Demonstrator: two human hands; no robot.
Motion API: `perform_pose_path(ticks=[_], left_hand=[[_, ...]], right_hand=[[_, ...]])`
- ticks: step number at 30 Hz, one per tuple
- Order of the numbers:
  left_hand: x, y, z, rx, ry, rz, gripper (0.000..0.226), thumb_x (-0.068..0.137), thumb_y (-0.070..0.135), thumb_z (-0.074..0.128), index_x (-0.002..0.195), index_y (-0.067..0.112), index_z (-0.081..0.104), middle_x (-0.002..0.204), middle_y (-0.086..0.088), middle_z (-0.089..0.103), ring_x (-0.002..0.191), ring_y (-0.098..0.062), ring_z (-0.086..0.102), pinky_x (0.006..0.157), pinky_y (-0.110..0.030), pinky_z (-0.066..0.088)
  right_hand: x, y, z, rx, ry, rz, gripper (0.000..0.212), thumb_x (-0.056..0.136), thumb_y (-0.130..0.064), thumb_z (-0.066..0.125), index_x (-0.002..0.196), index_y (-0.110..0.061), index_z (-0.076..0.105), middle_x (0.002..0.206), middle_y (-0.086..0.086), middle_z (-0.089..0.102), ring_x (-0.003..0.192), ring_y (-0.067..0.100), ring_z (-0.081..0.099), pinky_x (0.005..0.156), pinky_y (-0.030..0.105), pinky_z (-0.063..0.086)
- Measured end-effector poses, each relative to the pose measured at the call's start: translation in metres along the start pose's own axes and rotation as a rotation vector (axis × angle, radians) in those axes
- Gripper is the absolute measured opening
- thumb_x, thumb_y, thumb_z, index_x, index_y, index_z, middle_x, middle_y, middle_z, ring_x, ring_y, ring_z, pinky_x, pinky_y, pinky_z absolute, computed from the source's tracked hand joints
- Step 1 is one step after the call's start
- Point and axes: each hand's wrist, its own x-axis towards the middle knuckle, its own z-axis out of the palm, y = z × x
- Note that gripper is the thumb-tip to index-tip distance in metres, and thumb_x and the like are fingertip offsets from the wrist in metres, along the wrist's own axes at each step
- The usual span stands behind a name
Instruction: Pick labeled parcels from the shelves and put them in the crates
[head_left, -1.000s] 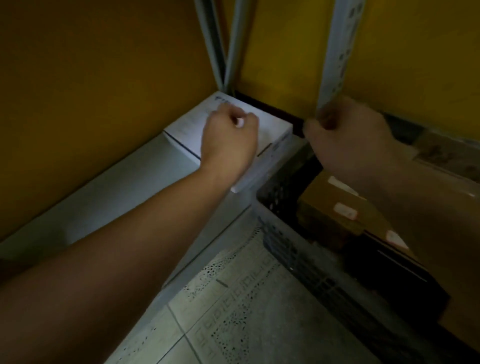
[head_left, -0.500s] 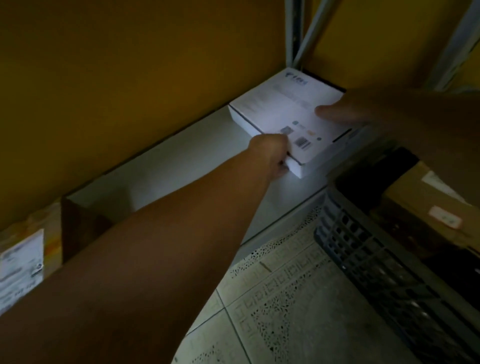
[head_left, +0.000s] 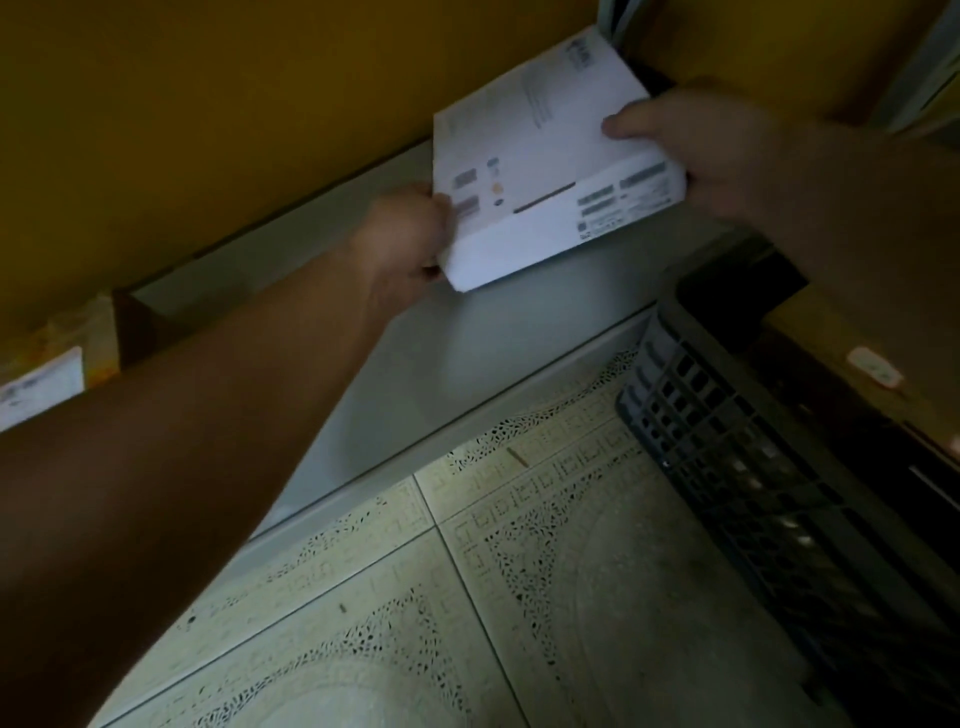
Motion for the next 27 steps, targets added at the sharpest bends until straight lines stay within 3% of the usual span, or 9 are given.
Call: perform_pose_path(ticks=[2, 4, 6, 8, 12, 16, 22, 25, 27], left_hand=[[-0.002, -0.007, -0.015, 0.028, 0.013, 0.001, 0.028, 0.112, 0.004, 0.047, 0.137, 0.008, 0.059, 0.124, -0.01, 0.071, 0.093, -0.019, 0.072, 0.082, -0.038, 0.065], [-0.007, -0.012, -0.024, 0.061, 0.015, 0.028, 0.059, 0.106, 0.001, 0.059, 0.16, 0.013, 0.037, 0.132, -0.008, 0.067, 0.099, -0.018, 0.072, 0.076, -0.033, 0.064], [-0.019, -0.012, -0.026, 0.196, 0.049, 0.14, 0.071, 0.103, 0.015, 0.069, 0.161, 0.024, 0.029, 0.139, -0.002, 0.061, 0.113, -0.02, 0.068, 0.086, -0.037, 0.062], [-0.037, 0.001, -0.021, 0.33, -0.001, 0.204, 0.061, 0.104, 0.052, 0.062, 0.155, 0.029, 0.038, 0.141, 0.008, 0.057, 0.124, -0.017, 0.061, 0.091, -0.034, 0.054], [-0.076, 0.043, -0.021, 0.085, -0.276, 0.06, 0.09, 0.087, 0.087, 0.052, 0.155, 0.028, 0.049, 0.147, -0.004, 0.062, 0.132, -0.033, 0.063, 0.103, -0.058, 0.054], [-0.091, 0.062, -0.024, -0.388, -0.208, 0.069, 0.05, 0.092, 0.051, 0.077, 0.119, 0.01, 0.063, 0.099, -0.006, 0.071, 0.097, -0.025, 0.074, 0.093, -0.055, 0.063], [-0.094, 0.025, -0.034, -0.562, -0.074, 0.009, 0.005, 0.094, 0.013, 0.062, 0.095, 0.01, 0.065, 0.078, -0.006, 0.074, 0.08, -0.022, 0.076, 0.087, -0.043, 0.064], [-0.091, 0.004, -0.047, -0.606, -0.125, 0.069, 0.031, 0.093, 0.01, 0.055, 0.12, 0.002, 0.065, 0.105, -0.018, 0.078, 0.104, -0.034, 0.076, 0.093, -0.045, 0.063], [-0.086, -0.001, -0.062, -0.606, -0.159, 0.103, 0.047, 0.094, 0.01, 0.051, 0.139, -0.001, 0.06, 0.129, -0.023, 0.074, 0.122, -0.039, 0.071, 0.102, -0.053, 0.059]], right_hand=[[-0.013, -0.002, 0.011, -0.023, 0.015, -0.031, 0.021, 0.095, -0.029, 0.074, 0.115, -0.023, 0.069, 0.108, -0.004, 0.079, 0.09, 0.015, 0.078, 0.083, 0.036, 0.064], [-0.03, -0.008, 0.023, -0.029, 0.091, -0.068, 0.037, 0.093, -0.028, 0.075, 0.128, -0.028, 0.061, 0.115, -0.008, 0.072, 0.097, 0.014, 0.072, 0.076, 0.03, 0.057], [-0.05, -0.013, 0.039, -0.058, 0.153, -0.106, 0.056, 0.094, -0.024, 0.075, 0.141, -0.032, 0.046, 0.117, -0.014, 0.062, 0.099, 0.009, 0.066, 0.067, 0.023, 0.056], [-0.073, -0.021, 0.057, -0.1, 0.2, -0.195, 0.065, 0.093, -0.018, 0.074, 0.146, -0.033, 0.041, 0.123, -0.013, 0.058, 0.102, 0.007, 0.064, 0.068, 0.014, 0.059], [-0.104, -0.03, 0.096, -0.447, 0.271, -0.464, 0.085, 0.09, -0.024, 0.079, 0.158, -0.033, 0.03, 0.139, -0.006, 0.059, 0.118, 0.016, 0.063, 0.093, 0.035, 0.06], [-0.125, -0.026, 0.125, -0.858, 0.392, -0.748, 0.101, 0.075, -0.029, 0.089, 0.161, -0.021, 0.036, 0.122, 0.001, 0.071, 0.111, 0.024, 0.065, 0.077, 0.028, 0.04], [-0.129, 0.0, 0.126, -1.035, 0.285, -0.964, 0.087, 0.059, -0.013, 0.092, 0.141, -0.011, 0.062, 0.107, 0.005, 0.077, 0.095, 0.03, 0.068, 0.073, 0.038, 0.053], [-0.135, 0.008, 0.114, -1.027, -0.045, -0.871, 0.083, 0.079, -0.032, 0.085, 0.152, -0.019, 0.049, 0.144, -0.002, 0.063, 0.125, 0.022, 0.057, 0.099, 0.035, 0.048], [-0.141, 0.011, 0.095, -0.889, -0.14, -0.749, 0.08, 0.086, -0.05, 0.076, 0.156, -0.025, 0.045, 0.16, -0.006, 0.047, 0.145, 0.012, 0.041, 0.117, 0.024, 0.031]])
